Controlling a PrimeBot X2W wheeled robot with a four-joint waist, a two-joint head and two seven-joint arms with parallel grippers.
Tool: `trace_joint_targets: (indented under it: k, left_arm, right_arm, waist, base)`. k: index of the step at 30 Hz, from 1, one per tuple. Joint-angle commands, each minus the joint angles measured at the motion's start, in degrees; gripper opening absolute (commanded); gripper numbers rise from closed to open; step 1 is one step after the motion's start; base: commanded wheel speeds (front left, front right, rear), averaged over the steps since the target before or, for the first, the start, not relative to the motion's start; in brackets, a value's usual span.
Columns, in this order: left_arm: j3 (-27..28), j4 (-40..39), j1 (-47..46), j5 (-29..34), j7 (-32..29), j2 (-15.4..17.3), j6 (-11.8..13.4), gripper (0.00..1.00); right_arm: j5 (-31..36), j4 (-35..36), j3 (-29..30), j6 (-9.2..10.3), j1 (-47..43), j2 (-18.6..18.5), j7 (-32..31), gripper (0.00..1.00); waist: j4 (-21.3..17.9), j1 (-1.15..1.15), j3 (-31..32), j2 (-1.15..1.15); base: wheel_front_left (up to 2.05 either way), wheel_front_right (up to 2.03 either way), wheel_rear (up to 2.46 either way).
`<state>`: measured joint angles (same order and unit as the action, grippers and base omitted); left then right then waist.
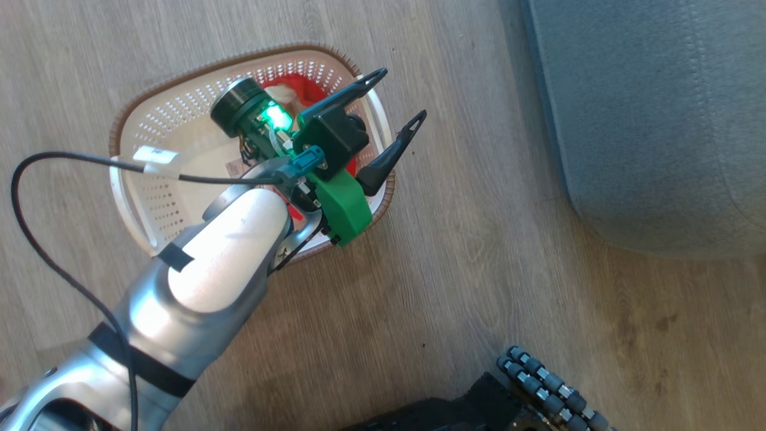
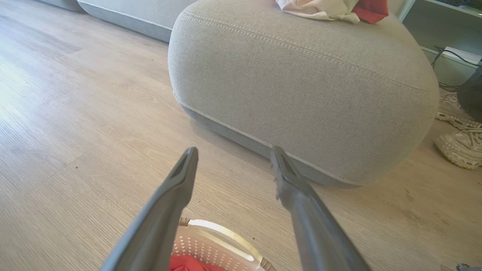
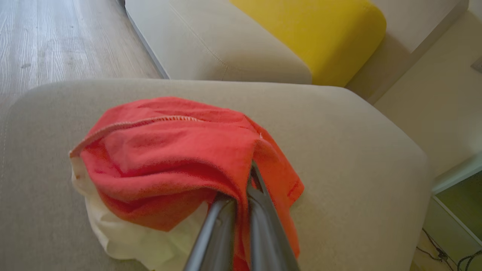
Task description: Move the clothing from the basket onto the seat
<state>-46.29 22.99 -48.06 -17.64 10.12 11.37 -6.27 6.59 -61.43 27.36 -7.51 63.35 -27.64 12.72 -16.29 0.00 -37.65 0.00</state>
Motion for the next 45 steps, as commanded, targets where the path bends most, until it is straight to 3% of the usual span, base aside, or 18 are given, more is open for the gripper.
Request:
trace_joint_targets:
  k: [1, 9, 16, 26, 35, 38, 45]
  left_arm:
    - [1.13, -2.05, -0.7, -0.24, 0.1, 0.92, 0.43, 1.0]
    - [1.54, -0.51, 0.25, -1.33, 1.08, 1.17, 1.06, 1.0]
    - [2.36, 1.7, 1.8, -2.61, 3.01, 0.4, 2.02, 1.0]
    - [7.02, 4.66, 5.97, -5.04, 4.79, -0.05, 4.3, 1.0]
    - [15.81, 2.85, 12.6, -4.54, 4.86, -0.34, 6.58, 1.0]
    - [21.95, 1.79, 16.99, -2.87, 4.86, -0.67, 8.31, 1.0]
    - [29.1, 0.94, 22.7, -1.12, 4.87, -1.2, 8.92, 1.0]
  right_arm:
    - [0.49, 1.58, 0.06, 0.02, -0.96, -1.83, 0.86, 0.98]
    - [-1.55, 2.04, -4.7, 0.02, -9.26, 1.36, 2.24, 1.0]
    - [-7.61, 11.6, -11.21, 0.02, -18.77, 2.63, 2.27, 1.0]
    - [-14.42, 28.53, -17.76, 0.02, -30.11, 5.79, 2.27, 1.0]
    - [-17.6, 36.0, -24.22, 0.02, -35.6, 7.63, 2.28, 1.0]
    - [-18.64, 37.78, -26.47, 0.02, -37.49, 8.85, 2.28, 1.0]
    - [-19.36, 39.13, -27.69, 0.02, -39.22, 10.72, 2.28, 1.0]
  waist:
    - [-0.18, 0.0, 0.33, 0.0]
    - [-1.08, 0.0, 3.76, 0.0]
    - [-0.22, 0.0, 8.09, 0.0]
    - [4.07, 0.0, 15.93, 0.0]
    - [9.38, 0.0, 21.73, 0.0]
    - [12.16, 0.0, 24.55, 0.0]
    - [14.49, 0.0, 28.16, 0.0]
  base:
    - [0.0, 0.0, 0.0]
    - [0.0, 0.0, 0.0]
    - [0.0, 0.0, 0.0]
    - [0.0, 0.0, 0.0]
    - [0.0, 0.0, 0.0]
    - [0.0, 0.0, 0.0]
    - [0.0, 0.0, 0.0]
